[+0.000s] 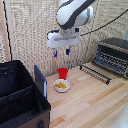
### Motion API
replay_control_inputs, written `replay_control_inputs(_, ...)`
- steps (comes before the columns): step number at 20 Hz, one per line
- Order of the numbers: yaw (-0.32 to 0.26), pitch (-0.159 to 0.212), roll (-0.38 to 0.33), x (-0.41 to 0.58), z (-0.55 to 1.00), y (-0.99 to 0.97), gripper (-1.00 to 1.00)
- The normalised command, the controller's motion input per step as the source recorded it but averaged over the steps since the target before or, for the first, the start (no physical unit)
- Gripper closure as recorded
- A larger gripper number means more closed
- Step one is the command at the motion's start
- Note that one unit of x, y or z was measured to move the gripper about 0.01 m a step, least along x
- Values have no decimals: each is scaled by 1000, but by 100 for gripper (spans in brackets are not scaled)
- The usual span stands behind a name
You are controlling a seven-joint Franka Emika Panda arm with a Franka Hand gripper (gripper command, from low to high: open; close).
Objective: Gently stretch your hand towards the oven tray's handle, obtaining a firm grip, and draw it cautiously out of the oven. Transition your grip to the hot dog bowl, gingerly seizing the edge, and elevate it from the surface. Hover the bowl over the tray, delicately lower it, and temper your grip, establishing the bowl's equilibrium.
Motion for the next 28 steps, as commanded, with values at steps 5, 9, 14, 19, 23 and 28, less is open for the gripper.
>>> replay_control_inputs(5, 155, -6, -327, 7, 0, -46, -100)
replay_control_inputs(9, 159, -27, -365, 0, 0, -95, -100)
replay_control_inputs(14, 159, -38, -361, 0, 0, -115, -100)
replay_control_inputs(19, 159, -53, -362, 0, 0, -114, -100)
replay_control_inputs(23, 150, -76, -350, 0, 0, -135, -100)
replay_control_inputs(28, 146, -87, -340, 0, -1, -161, -100)
